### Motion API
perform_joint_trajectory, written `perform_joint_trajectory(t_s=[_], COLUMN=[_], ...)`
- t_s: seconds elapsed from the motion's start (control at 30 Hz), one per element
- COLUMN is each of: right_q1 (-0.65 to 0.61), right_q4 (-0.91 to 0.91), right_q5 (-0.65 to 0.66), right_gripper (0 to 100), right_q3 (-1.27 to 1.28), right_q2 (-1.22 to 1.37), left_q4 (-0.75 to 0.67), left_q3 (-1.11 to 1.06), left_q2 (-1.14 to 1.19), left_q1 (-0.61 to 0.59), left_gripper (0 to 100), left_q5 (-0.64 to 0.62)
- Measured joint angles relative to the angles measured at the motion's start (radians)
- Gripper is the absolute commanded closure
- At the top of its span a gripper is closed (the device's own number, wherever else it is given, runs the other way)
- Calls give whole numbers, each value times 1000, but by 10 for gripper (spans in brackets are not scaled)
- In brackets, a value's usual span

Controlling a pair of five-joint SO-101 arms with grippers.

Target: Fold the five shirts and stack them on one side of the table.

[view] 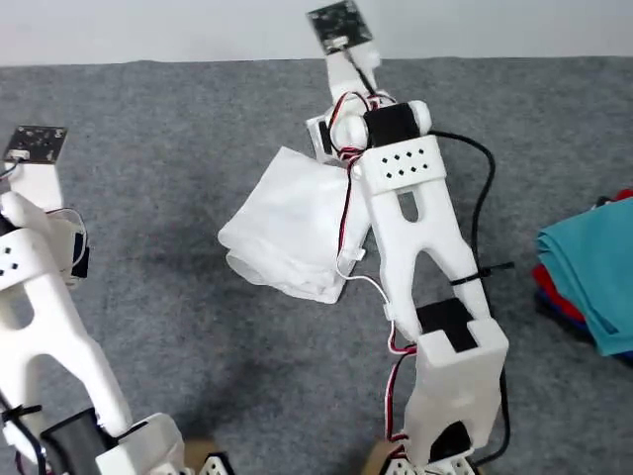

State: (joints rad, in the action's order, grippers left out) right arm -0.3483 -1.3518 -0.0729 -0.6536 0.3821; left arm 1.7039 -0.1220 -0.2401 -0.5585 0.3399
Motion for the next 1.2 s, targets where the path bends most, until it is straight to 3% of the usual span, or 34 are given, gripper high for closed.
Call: perform_joint_trajectory(t_s=[0.2,0.4,0.67,1.2], right_q1=[0,0,-51,-89], right_q4=[-242,-354,-333,-89], right_q5=[-359,-534,-628,-660], right_gripper=[758,757,552,578], right_q3=[0,-3,-3,-3], right_q2=[-17,-17,81,358], left_q4=[0,0,0,0], left_q3=[0,0,0,0], left_q2=[0,0,0,0], left_q1=[0,0,0,0], left_gripper=[997,997,997,997], left_q5=[0,0,0,0])
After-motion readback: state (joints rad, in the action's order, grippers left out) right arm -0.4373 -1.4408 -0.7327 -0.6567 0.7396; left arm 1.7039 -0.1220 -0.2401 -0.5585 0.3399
